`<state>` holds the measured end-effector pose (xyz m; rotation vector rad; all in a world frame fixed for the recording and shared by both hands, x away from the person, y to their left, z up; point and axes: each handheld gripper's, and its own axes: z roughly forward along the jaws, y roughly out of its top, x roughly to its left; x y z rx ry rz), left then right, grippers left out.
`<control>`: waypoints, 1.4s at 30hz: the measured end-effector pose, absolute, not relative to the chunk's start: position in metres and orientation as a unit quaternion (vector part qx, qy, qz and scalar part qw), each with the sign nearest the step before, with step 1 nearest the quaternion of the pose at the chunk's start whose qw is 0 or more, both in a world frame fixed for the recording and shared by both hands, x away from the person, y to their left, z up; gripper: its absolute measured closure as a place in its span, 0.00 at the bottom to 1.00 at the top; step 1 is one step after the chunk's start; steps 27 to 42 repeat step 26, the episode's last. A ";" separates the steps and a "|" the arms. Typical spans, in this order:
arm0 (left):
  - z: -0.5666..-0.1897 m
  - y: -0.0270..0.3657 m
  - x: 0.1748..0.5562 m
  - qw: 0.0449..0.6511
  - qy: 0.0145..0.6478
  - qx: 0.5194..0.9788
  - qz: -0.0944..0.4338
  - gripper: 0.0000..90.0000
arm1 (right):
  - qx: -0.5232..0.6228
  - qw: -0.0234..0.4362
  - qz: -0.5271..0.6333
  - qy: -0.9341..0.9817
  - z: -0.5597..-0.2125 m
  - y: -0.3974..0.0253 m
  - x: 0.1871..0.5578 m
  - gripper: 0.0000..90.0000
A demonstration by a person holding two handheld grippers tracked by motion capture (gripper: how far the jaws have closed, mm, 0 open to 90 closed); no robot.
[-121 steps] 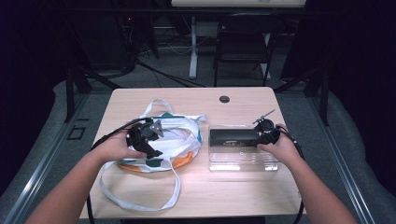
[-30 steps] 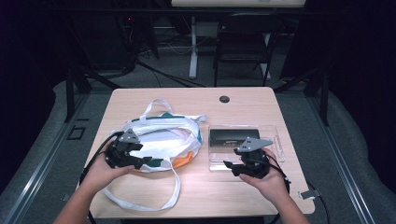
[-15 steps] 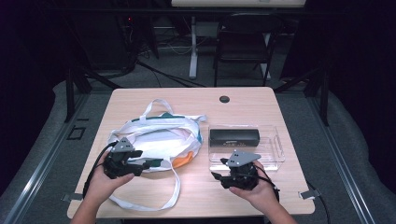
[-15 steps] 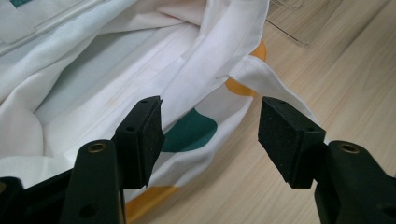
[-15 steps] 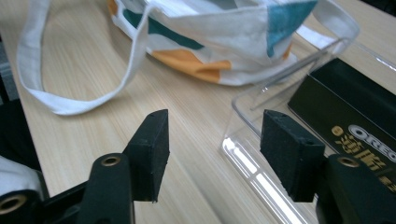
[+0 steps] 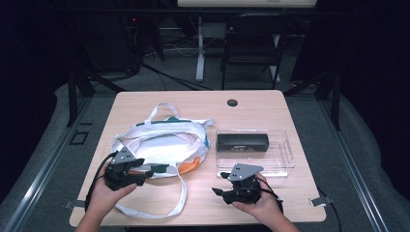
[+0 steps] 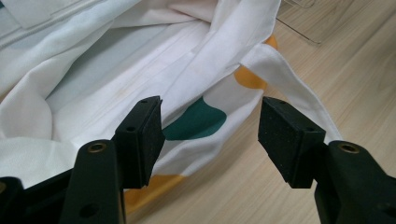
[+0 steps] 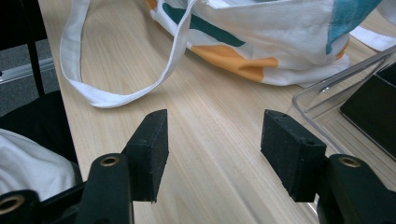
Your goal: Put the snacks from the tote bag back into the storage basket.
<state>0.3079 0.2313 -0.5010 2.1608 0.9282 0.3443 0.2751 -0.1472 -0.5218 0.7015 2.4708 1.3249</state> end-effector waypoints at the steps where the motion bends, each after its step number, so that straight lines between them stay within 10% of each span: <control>1: -0.502 0.232 0.308 0.372 0.363 0.844 0.134 0.44 | 0.241 0.122 0.425 0.864 -0.518 -0.149 0.274 0.46; 42: -0.509 0.235 0.309 0.375 0.376 0.836 0.140 0.44 | 0.244 0.116 0.420 0.866 -0.525 -0.148 0.275 0.45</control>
